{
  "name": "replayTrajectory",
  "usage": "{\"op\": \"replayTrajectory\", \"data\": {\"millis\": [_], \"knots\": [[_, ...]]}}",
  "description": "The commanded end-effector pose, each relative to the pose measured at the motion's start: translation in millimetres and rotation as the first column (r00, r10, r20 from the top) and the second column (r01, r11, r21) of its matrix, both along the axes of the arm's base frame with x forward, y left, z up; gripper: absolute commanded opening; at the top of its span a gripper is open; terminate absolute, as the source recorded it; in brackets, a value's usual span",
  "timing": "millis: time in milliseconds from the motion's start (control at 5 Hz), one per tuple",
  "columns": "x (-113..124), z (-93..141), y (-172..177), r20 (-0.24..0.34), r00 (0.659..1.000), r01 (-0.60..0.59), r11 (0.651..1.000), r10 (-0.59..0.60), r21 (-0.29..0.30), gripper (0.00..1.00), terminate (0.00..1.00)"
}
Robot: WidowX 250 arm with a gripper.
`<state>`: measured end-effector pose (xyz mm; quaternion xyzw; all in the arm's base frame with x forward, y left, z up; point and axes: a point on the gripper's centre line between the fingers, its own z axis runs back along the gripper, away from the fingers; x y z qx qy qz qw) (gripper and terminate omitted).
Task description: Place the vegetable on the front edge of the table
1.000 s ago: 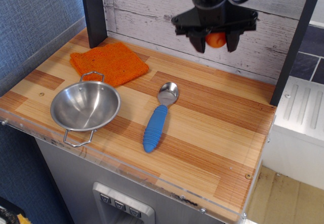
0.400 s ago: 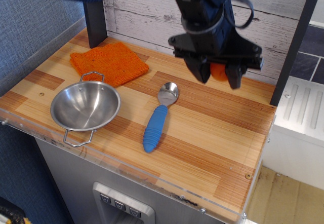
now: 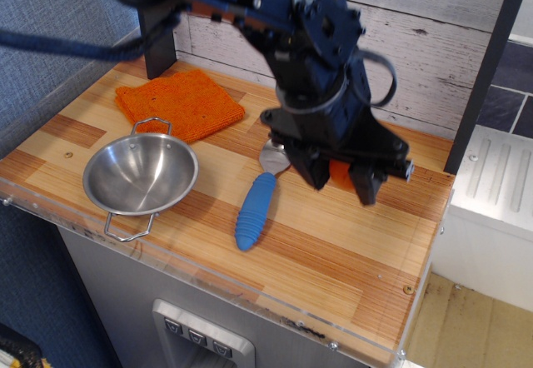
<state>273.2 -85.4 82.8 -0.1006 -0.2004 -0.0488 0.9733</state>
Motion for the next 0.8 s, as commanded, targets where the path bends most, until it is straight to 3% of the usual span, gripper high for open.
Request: {"op": "replayTrajectory", "data": {"millis": [0,600], "knots": [[-23.2,-10.8,9.9,-0.010,0.998,0.065,0.996,-0.065,0.057,0.00,0.00],[-40.4,-43.6,23.2,-0.080,0.994,0.083,0.991,-0.075,0.106,0.00,0.00]]}}
